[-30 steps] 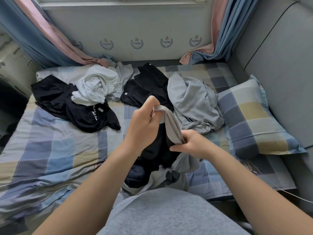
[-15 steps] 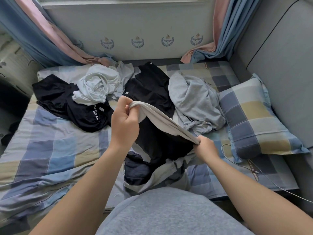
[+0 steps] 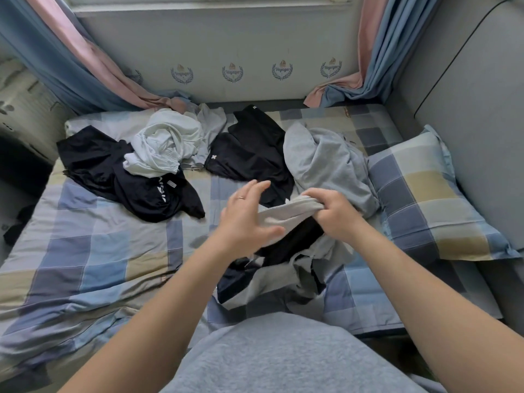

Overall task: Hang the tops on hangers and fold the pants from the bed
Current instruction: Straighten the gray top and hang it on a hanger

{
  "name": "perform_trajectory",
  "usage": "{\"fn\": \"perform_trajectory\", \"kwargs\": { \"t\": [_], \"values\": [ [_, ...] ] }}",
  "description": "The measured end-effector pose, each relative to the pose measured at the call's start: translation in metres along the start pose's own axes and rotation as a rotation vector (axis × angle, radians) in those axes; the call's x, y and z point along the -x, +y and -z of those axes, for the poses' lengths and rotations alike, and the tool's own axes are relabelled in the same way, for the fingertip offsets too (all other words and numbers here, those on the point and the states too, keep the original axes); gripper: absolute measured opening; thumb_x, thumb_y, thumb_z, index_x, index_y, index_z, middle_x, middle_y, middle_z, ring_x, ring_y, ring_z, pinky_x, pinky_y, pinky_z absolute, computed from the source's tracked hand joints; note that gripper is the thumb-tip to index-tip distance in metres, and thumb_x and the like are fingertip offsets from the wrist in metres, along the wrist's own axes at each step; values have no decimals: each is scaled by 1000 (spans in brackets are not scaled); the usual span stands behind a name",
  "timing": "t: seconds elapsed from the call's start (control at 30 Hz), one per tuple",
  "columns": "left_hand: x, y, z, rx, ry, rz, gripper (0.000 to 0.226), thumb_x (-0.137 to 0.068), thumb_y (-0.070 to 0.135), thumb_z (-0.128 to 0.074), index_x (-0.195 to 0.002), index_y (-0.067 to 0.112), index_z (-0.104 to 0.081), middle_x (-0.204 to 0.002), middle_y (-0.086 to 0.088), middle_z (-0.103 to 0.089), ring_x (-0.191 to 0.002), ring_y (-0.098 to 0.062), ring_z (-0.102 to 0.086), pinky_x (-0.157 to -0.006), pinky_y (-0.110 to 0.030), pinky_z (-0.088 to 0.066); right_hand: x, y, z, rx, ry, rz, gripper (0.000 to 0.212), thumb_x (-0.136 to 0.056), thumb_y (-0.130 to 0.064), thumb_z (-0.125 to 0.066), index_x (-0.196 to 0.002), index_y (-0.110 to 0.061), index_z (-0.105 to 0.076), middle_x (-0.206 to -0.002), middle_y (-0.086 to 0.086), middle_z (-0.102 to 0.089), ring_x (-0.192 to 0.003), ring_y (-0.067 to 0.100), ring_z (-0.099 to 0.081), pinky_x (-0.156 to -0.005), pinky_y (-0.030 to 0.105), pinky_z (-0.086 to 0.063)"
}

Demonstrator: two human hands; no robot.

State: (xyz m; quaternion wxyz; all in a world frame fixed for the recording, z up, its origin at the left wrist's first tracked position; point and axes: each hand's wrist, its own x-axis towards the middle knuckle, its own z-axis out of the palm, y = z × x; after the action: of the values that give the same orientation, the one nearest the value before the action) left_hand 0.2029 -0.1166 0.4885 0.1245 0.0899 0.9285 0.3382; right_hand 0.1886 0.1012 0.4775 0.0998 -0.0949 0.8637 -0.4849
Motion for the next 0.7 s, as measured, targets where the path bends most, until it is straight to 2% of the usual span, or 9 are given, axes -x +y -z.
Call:
{"fn": "perform_trajectory", "kwargs": {
  "t": [0.07, 0.13, 0.17, 0.23, 0.3, 0.4, 0.53, 0.63, 0.7],
  "values": [
    [-3, 3, -14, -20, -45, -77, 79, -79, 40, -77, -147, 37, -37, -151, 6, -44, -141, -19, -35, -113, -41, -33, -1, -27, -5, 8, -73, 114, 41, -77, 11, -48, -98, -15, -73, -87, 3, -73, -86, 26, -66, -79, 43, -51],
    [-4, 6, -16, 96, -9, -77, 37, -91, 28, -68, -127, 30, -59, -117, 5, -67, -109, -20, -59, -90, -34, -49, 0, -43, -7, 14, -30, 178, 33, -77, 4, -50, -95, -13, -71, -83, 4, -71, -81, 27, -65, -72, 44, -52],
    [-3, 6, -13, 142, 36, -71, 20, -96, 22, -62, -116, 25, -66, -102, 5, -70, -94, -18, -62, -79, -31, -49, 0, -47, -8, 26, 30, 200, 29, -78, 1, -51, -94, -13, -70, -80, 2, -70, -77, 25, -64, -69, 43, -51],
    [-3, 8, 2, 155, 162, -71, 16, -95, 10, -54, -91, 19, -66, -80, 7, -66, -76, -14, -57, -66, -27, -44, 1, -42, -9, 88, 170, 217, 17, -83, -4, -54, -88, -17, -65, -73, -5, -64, -70, 18, -59, -61, 40, -47],
    [-3, 14, 21, 179, 240, -87, 22, -85, 1, -47, -71, 17, -51, -63, 12, -52, -63, -8, -45, -58, -29, -34, 3, -24, -17, 212, 233, 137, 15, -88, -9, -58, -80, -22, -56, -70, -10, -54, -68, 18, -53, -59, 37, -40],
    [4, 32, 39, 292, 271, -140, 15, -74, 3, -39, -66, 15, -42, -56, 13, -41, -57, -7, -35, -53, -25, -27, 10, 13, -41, 336, 200, -127, 6, -86, -8, -57, -86, -14, -60, -85, 5, -61, -85, 34, -57, -67, 41, -46],
    [13, 42, 48, 384, 340, -149, 18, -75, -3, -38, -73, 7, -53, -63, 5, -46, -61, -8, -40, -56, -25, -31, 16, 51, -59, 317, 238, -325, 22, -85, -4, -51, -104, -8, -61, -102, 14, -60, -94, 38, -57, -70, 42, -45],
    [12, 34, 56, 446, 427, -116, 18, -73, 2, -36, -77, 1, -54, -65, 0, -46, -62, -9, -40, -56, -25, -31, 23, 71, -62, 263, 252, -459, 9, -87, -8, -52, -91, -15, -55, -92, 11, -60, -90, 37, -57, -67, 40, -41],
    [8, 24, 59, 439, 424, -53, 17, -76, 4, -37, -78, 0, -53, -63, 3, -45, -60, -9, -39, -57, -26, -32, 27, 78, -57, 220, 278, -505, 13, -89, -12, -57, -78, -18, -53, -75, 6, -58, -82, 36, -57, -63, 38, -39]
  ]
}}
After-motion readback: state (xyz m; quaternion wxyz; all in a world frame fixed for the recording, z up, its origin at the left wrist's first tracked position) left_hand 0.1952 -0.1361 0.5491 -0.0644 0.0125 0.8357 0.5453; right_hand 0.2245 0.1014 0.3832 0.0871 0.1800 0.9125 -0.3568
